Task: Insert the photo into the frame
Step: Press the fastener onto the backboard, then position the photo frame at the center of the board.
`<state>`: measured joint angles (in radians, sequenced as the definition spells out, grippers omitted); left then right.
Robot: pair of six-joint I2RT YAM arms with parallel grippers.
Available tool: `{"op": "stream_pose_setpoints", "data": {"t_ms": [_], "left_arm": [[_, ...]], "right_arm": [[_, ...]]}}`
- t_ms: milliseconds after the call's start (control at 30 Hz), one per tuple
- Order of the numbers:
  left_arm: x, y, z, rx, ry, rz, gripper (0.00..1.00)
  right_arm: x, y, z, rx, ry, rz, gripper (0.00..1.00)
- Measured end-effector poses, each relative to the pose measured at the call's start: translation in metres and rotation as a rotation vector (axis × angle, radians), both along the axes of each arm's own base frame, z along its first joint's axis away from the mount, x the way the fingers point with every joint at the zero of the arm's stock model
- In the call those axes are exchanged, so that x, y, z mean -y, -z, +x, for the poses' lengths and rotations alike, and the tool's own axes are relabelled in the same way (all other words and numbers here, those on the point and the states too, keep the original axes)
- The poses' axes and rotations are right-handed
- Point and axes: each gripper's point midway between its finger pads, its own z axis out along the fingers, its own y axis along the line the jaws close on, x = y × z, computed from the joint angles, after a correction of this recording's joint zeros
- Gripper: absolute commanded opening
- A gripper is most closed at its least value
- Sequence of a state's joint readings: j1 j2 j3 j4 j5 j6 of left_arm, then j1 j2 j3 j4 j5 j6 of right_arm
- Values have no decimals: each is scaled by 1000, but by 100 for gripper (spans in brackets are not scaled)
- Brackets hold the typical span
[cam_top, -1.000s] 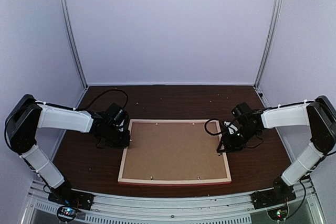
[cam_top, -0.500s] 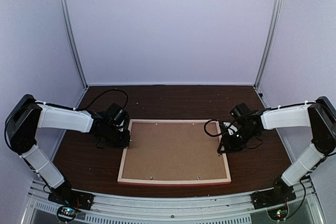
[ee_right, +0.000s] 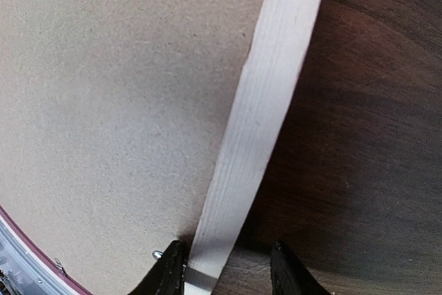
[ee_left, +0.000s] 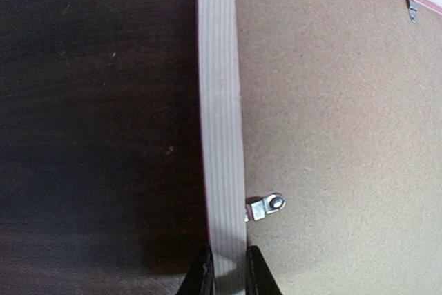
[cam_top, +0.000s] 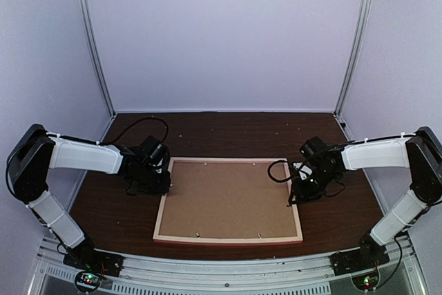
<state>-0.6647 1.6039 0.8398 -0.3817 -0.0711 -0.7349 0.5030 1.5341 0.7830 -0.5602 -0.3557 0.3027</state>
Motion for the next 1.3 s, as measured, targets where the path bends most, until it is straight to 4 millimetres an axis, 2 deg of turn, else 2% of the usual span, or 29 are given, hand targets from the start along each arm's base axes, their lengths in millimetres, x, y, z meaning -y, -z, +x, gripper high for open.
{"op": "stream_pose_setpoints", "data": {"t_ms": [467, 733, 867, 1167, 1300], "left_arm": [[0, 0, 0, 0, 0, 2, 3], [0, 0, 0, 0, 0, 2, 12], [0, 0, 0, 1, 0, 3, 15], [-1, 0, 0, 1, 6, 8, 19], [-4, 1, 0, 3, 10, 25, 25]], "right_arm": [[1, 0, 2, -5, 28, -18, 45], [3, -2, 5, -12, 76, -3, 43], [1, -2, 7, -10, 87, 7, 34], [-9, -1, 13, -10, 92, 55, 23], [-10, -2, 19, -18, 105, 62, 17]]}}
